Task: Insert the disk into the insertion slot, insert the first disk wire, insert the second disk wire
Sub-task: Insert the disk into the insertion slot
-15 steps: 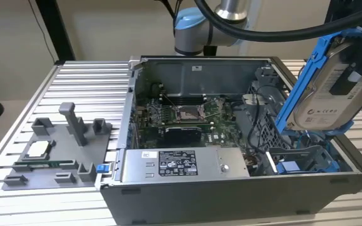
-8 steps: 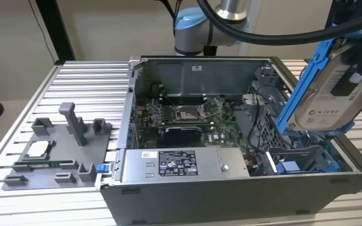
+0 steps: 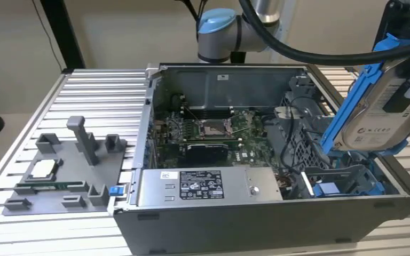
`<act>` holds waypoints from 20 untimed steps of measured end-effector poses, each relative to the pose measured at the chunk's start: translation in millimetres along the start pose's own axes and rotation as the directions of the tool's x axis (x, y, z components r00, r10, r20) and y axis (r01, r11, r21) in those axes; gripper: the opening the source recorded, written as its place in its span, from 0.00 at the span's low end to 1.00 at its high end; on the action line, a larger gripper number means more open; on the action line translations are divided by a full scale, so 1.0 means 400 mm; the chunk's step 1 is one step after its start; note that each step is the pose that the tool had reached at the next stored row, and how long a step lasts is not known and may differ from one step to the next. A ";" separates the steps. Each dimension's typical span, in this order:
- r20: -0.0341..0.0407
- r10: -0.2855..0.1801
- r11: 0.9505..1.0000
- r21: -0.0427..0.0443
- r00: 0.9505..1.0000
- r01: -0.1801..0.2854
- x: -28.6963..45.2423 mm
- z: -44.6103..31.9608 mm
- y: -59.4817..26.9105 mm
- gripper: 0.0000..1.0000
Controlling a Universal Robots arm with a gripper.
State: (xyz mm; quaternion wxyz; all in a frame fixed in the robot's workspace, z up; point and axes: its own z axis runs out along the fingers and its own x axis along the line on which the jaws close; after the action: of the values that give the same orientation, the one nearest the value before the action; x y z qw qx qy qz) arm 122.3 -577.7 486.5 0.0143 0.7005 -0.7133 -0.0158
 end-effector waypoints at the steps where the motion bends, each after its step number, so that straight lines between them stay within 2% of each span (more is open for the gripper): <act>1: 0.000 0.000 1.000 0.000 1.000 0.000 0.000 0.003 -0.002 0.00; 10: 0.000 0.000 1.000 0.000 1.000 0.000 0.001 0.036 -0.010 0.00; 20: 0.000 0.000 1.000 0.000 1.000 0.000 0.001 0.044 -0.011 0.00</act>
State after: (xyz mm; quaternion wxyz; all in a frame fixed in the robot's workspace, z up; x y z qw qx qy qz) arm 126.0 -577.9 468.9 0.0143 0.7005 -0.7133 -0.0158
